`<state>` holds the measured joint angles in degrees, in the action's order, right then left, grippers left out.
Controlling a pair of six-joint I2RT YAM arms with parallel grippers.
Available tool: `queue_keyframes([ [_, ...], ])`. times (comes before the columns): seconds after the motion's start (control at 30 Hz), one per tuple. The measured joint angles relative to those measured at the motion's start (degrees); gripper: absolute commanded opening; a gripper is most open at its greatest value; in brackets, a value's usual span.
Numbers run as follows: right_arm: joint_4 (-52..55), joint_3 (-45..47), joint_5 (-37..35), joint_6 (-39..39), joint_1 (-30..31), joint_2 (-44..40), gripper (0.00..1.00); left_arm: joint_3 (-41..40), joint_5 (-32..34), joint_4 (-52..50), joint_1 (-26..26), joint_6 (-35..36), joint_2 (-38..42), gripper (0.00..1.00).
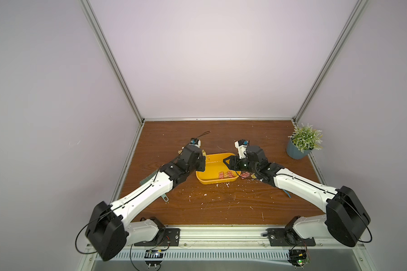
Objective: Take out the binder clips from the storage box
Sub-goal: Pick up the binder clip from the storage box, then place the binder clip at the center of the board.
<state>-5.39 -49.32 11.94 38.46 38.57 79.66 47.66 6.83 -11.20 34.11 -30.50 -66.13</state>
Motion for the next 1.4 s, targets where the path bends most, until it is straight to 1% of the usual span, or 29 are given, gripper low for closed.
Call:
queue_keyframes([
  [0.17, -0.98, -2.03, 2.97, -0.42, 1.29, 2.01, 0.55, -13.14, -4.02, 8.94, -5.01, -7.65, 11.39, 0.0],
  [0.3, -0.83, -4.52, 4.0, -1.51, 3.65, 3.76, 0.55, -20.41, -8.04, 12.0, -9.33, -14.03, 18.14, 0.0],
  [0.43, -0.61, -7.39, 4.87, -2.8, 6.01, 5.99, 0.55, -27.89, -14.69, 15.26, -18.29, -20.94, 24.13, 0.0],
  [0.53, -0.24, -8.59, 4.92, -3.43, 7.23, 6.95, 0.55, -33.46, -20.5, 17.31, -25.14, -27.04, 26.6, 0.0],
  [0.6, -0.2, -8.79, 4.96, -3.61, 7.65, 7.37, 0.55, -36.26, -22.82, 17.57, -27.71, -29.92, 27.28, 0.0],
  [0.77, 0.09, -8.83, 4.94, -3.63, 7.87, 8.35, 0.55, -38.99, -25.55, 16.26, -28.92, -35.69, 26.77, 0.0],
  [0.9, 0.83, -9.29, 4.96, -3.85, 7.87, 8.87, 0.55, -40.15, -26.12, 16.02, -28.98, -38.1, 24.83, 0.0],
  [1.1, 1.84, -10.75, 5.38, -4.13, 7.87, 9.11, 0.55, -40.5, -26.03, 15.72, -29.14, -39.8, 21.55, 0.0],
  [1.3, 2.69, -13.0, 6.95, -4.87, 8.41, 11.28, 0.55, -40.37, -27.04, 21.2, -29.83, -40.04, 14.82, 0.0],
  [1.37, 3.43, -14.19, 7.43, -5.42, 8.85, 12.33, 0.55, -40.24, -27.61, 23.23, -30.23, -40.02, 12.92, 0.03],
  [1.4, 3.8, -14.99, 7.63, -5.79, 9.14, 12.92, 0.55, -40.11, -27.71, 24.02, -30.4, -39.98, 12.13, 0.07],
])
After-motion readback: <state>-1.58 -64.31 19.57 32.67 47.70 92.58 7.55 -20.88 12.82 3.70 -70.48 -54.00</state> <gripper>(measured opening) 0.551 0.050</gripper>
